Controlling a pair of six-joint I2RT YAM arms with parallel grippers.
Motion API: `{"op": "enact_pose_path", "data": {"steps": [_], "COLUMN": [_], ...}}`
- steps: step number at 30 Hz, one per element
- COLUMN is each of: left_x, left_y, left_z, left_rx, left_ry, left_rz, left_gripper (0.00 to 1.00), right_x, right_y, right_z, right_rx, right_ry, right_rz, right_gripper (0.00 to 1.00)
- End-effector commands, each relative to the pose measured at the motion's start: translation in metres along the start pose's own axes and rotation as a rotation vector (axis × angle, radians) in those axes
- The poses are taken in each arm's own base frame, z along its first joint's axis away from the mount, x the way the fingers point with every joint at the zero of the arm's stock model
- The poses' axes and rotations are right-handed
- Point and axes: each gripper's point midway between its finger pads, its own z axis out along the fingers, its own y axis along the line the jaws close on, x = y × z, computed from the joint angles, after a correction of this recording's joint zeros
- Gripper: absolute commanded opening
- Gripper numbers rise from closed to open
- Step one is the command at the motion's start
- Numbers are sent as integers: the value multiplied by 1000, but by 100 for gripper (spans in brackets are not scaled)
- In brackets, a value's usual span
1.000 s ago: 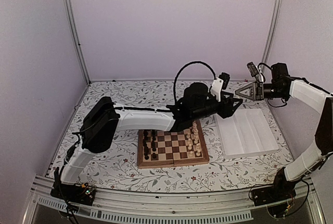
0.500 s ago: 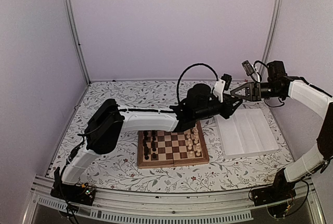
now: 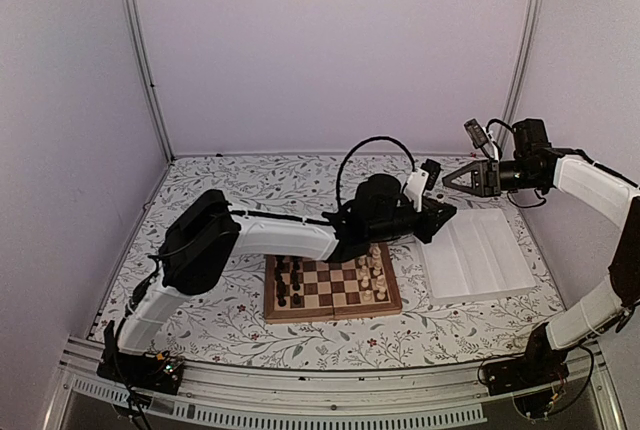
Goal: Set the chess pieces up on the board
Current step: Place the chess piece on the chessboard.
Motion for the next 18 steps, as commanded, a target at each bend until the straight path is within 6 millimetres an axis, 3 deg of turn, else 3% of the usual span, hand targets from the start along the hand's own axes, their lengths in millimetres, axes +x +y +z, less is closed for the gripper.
{"op": "enact_pose_path", "data": {"steps": [1,6,11,14,18], "left_x": [-45,-36,-18,-14,-5], "left_y": [-18,-18,-25,-29,-31], "left_z": [-19,-32,-52,-72,-97], "left_rx": [33,47,86,111,148], "left_ry": [-35,66,254,365,516], "left_rz": [50,42,39,54,97], "left_gripper": [0,0,0,0,0], "right_x": [-6,-13,-7,7,10], "right_y": [4,6,17,13,18], "right_z": [-3,-11,-29,-41,-40], "right_rx": [33,108,219,293,311], "right_ry": [0,47,193,334,421], "right_rz": [-53,-134,-444,-665,-825], "right_gripper": [30,40,48,52,53]}}
